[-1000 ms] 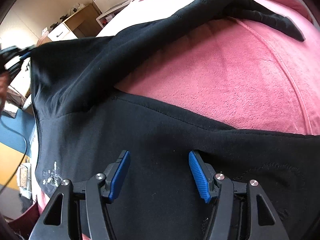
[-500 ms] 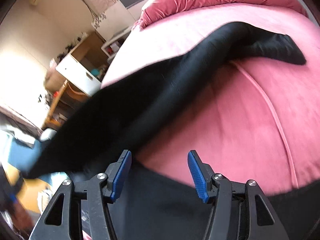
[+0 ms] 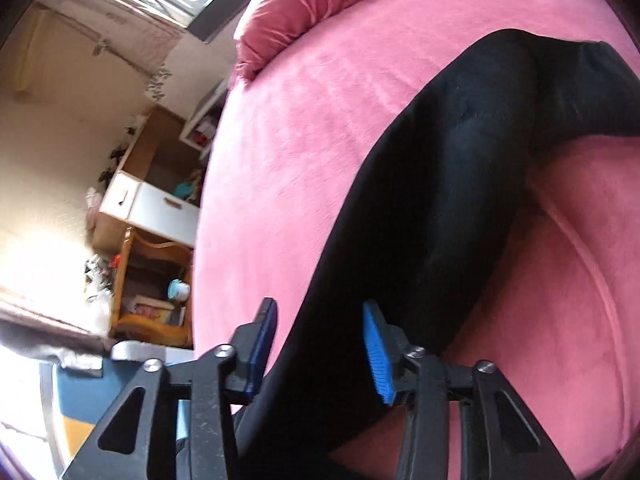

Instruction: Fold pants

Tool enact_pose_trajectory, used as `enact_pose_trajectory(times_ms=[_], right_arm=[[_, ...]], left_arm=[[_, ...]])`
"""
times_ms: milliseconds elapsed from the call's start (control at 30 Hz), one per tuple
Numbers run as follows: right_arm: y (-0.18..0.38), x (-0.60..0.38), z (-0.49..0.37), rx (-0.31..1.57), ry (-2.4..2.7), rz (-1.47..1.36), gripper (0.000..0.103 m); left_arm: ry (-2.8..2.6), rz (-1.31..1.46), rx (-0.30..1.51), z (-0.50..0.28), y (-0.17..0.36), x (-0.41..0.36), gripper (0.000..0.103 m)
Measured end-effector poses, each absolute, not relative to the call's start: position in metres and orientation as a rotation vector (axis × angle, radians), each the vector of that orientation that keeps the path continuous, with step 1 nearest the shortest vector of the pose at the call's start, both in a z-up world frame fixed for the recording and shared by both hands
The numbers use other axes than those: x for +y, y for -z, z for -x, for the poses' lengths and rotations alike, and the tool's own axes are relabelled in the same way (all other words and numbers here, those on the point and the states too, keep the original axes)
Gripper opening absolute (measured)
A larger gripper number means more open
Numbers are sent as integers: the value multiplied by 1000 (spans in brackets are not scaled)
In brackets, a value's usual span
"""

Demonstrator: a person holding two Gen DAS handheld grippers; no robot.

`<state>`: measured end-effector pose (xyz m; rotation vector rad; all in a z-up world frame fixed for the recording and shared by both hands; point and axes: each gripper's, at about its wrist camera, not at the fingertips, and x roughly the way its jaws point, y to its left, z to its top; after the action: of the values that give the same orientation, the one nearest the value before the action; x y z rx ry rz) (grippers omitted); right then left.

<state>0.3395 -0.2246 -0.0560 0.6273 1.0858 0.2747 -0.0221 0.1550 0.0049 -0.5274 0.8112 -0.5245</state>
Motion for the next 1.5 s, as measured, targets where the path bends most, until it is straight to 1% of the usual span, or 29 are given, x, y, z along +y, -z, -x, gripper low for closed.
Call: enact_pose_trajectory(times_ms=[33, 100, 233, 333, 467, 667, 833, 1033, 1200, 1367, 1500], right_arm=[[57, -222, -344, 1089, -271, -621, 22], [57, -222, -351, 1104, -229, -567, 7], [42, -222, -348, 1062, -267, -533, 7], [21, -229, -337, 1004, -312, -542, 7], [-2, -240, -312, 937, -369, -567, 7], [-16, -247, -247, 881, -439, -554, 7], [-12, -259, -197, 861, -468, -557, 7], [7, -258, -139, 913, -489, -498, 7], [33, -257, -101, 982, -497, -482, 7], [67, -254, -68, 1077, -501, -468, 7], [99, -249, -53, 1156, -468, -447, 7]], left_arm=[[526, 518, 812, 18, -7, 157, 5], [507, 516, 820, 7, -12, 166, 5], [396, 507, 822, -32, -29, 199, 5], [282, 510, 827, -83, -44, 235, 5], [189, 532, 850, -138, -51, 263, 5], [129, 476, 867, -170, -66, 256, 5], [165, 390, 848, -155, -79, 240, 5], [198, 388, 820, -98, -60, 237, 5], [186, 467, 854, -35, -19, 245, 5], [119, 532, 1002, 8, 48, 248, 5], [82, 597, 1070, 26, 85, 248, 5]])
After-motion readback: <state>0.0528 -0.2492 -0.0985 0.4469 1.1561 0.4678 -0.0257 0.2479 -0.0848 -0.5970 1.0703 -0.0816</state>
